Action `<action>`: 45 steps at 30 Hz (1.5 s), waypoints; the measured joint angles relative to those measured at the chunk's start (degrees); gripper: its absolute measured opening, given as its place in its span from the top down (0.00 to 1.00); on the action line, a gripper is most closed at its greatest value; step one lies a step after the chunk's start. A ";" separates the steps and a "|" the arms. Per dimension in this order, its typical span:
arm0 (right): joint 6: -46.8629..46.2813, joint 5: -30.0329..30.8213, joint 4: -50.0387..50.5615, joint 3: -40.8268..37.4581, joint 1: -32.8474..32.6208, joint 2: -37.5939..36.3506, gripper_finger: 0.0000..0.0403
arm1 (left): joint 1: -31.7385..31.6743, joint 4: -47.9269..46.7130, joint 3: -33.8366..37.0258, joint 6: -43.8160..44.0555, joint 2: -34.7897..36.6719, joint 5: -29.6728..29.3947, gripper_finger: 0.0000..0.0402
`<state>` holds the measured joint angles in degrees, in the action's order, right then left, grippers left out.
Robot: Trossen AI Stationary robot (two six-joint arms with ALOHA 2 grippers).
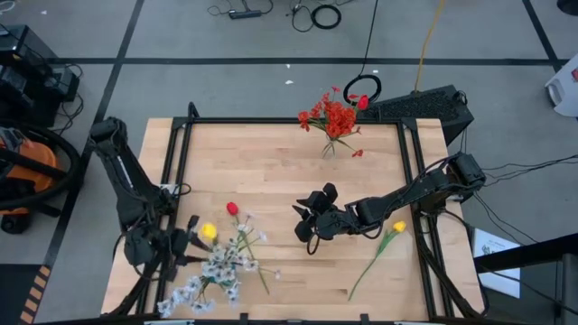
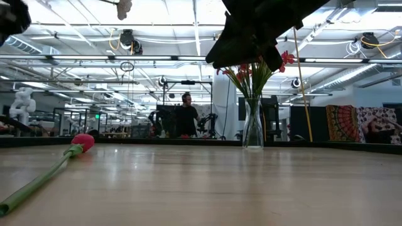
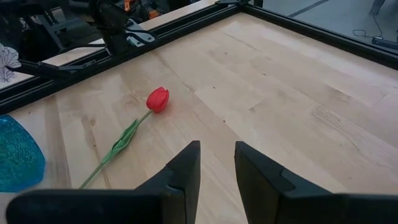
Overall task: Sort flowers into vase by color
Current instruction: Put the yellow flower into the blue flower vase
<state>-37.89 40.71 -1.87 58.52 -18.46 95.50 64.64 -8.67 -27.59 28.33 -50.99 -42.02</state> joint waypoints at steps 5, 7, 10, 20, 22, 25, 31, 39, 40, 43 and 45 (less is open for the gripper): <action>0.08 0.00 0.29 0.00 -0.01 0.00 0.77 | 0.00 -13.66 0.00 15.90 2.92 -2.33 0.71; 0.15 0.00 0.53 0.00 0.00 0.00 0.77 | 0.00 -17.89 0.00 21.25 3.20 -6.70 0.71; 1.00 0.04 0.52 0.00 0.02 0.00 0.77 | -0.02 -24.81 0.00 28.91 3.16 -12.77 0.71; -4.89 -0.15 9.93 0.00 0.09 0.00 0.77 | -2.81 -44.35 0.00 57.67 3.11 -16.44 0.71; -8.69 -0.33 14.67 0.00 0.09 0.00 0.77 | -4.19 -46.28 0.00 60.44 3.11 -15.03 0.71; -15.76 -0.84 23.31 0.00 0.09 0.00 0.77 | -7.30 -48.49 0.00 62.64 2.74 -12.91 0.71; -28.34 -9.22 38.82 0.00 0.02 0.00 0.77 | -15.20 -48.84 0.00 59.80 1.48 -8.99 0.71; -43.81 -18.09 54.54 0.00 -0.20 0.00 0.77 | -22.71 -46.49 0.00 51.03 1.10 -6.42 0.71; -45.98 -18.68 56.47 0.00 -0.39 0.00 0.77 | -23.48 -45.87 0.00 49.71 1.08 -6.40 0.71; -52.40 -20.36 62.10 0.00 -1.62 -0.02 0.77 | -25.81 -43.81 0.00 45.83 1.08 -6.37 0.71; -55.88 -22.08 65.28 0.00 -2.88 -0.13 0.77 | -26.99 -42.26 0.00 43.34 1.02 -6.35 0.71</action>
<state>-93.77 18.63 63.41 58.52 -21.34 95.37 37.66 -50.93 -27.59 71.67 -49.97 -48.37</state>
